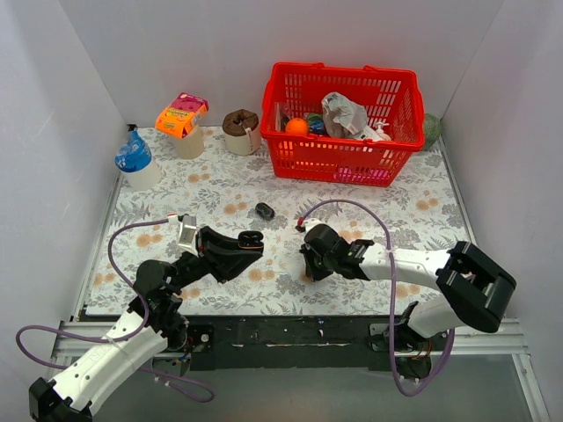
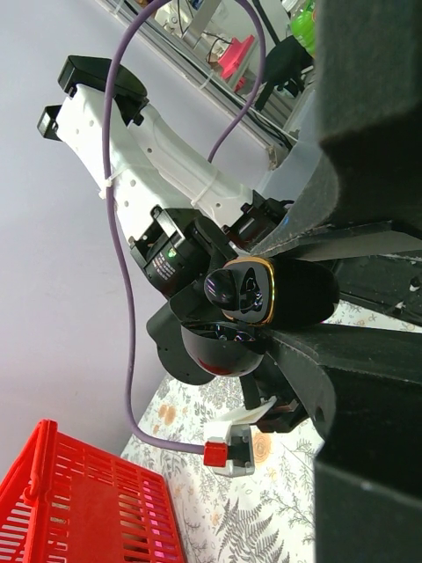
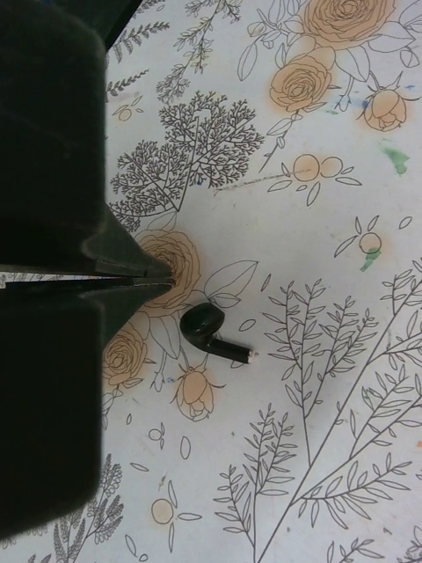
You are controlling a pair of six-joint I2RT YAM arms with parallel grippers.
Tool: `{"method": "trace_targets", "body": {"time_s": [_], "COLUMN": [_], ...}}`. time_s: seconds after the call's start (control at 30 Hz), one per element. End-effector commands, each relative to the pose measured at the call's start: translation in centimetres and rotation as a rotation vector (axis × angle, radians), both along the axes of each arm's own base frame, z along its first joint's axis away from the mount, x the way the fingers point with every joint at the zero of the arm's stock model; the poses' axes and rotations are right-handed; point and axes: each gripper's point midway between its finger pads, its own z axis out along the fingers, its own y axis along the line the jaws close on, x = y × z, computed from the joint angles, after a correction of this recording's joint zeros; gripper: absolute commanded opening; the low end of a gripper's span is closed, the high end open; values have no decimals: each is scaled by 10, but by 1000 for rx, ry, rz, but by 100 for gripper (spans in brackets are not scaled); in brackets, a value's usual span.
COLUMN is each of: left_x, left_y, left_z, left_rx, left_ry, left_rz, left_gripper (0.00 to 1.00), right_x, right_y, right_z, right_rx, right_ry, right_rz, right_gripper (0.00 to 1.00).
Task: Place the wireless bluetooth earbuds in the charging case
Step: Pick up the earbud from the center of the board.
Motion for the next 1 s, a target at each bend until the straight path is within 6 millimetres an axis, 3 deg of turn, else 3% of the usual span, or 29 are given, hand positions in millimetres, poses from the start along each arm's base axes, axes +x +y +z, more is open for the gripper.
{"method": "trace_targets", "body": {"time_s": [0.0,0.13,0.43,0.93,0.97], "left_x": [-1,0,1,3,3], "left_y": [1,1,1,-4,-4], "left_z": [4,3,1,-2,-2], "left_rx": [-1,4,4,13,16], "left_ry": [-2,3,8,14,15], "left_rz": [1,7,9,-8,-7], "left_gripper": [0,0,0,0,0], "right_x": [11,13,20,33,33], "right_y": [17,13,-18,-48,-47], "right_z": [4,-6,-20,-18,-14], "right_rx": [56,14,-59,-149,-138], "right_ry": [-24,-16,-18,-67,-74], "right_rz": [-31,-44,-117,-135,-132], "right_gripper": [1,1,1,1,5]}}
